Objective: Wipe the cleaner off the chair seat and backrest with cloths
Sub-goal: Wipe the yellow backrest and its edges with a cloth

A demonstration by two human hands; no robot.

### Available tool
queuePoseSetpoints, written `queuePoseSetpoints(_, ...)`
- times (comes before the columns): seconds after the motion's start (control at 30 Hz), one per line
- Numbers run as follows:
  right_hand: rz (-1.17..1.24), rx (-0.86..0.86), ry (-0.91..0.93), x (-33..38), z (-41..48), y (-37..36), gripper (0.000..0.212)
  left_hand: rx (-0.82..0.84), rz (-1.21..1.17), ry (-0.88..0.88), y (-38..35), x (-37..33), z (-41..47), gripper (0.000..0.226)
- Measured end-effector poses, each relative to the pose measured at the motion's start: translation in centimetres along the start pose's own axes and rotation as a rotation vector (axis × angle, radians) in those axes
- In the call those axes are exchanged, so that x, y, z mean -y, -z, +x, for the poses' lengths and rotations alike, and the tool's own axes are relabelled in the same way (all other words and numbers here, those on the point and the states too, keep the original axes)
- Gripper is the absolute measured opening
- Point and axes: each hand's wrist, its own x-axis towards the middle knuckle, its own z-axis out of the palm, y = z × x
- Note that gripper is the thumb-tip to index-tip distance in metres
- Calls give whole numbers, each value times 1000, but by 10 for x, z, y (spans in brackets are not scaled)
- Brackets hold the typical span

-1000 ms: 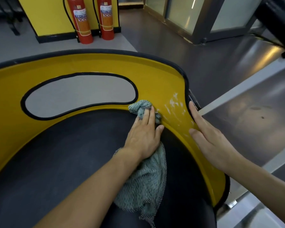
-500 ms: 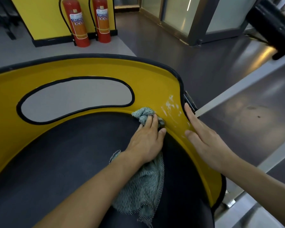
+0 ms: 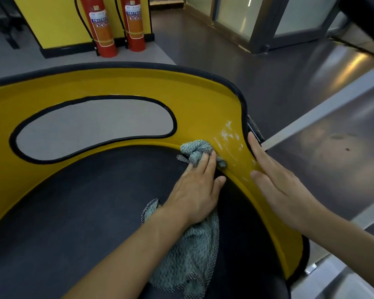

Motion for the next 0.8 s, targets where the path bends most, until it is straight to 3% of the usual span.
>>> queuePoseSetpoints(0.23, -37, -30, 14, 2, -1, -1, 67, -5, -136, -16, 3, -13, -6, 66)
queuePoseSetpoints(0.53, -97, -22, 25, 1, 0, 0, 66, 28, 32, -57, -4, -22, -10, 65)
queuePoseSetpoints(0.8, -105, -9, 19, 4, 0, -1, 67, -26, -4, -57, -6, -18, -11, 66)
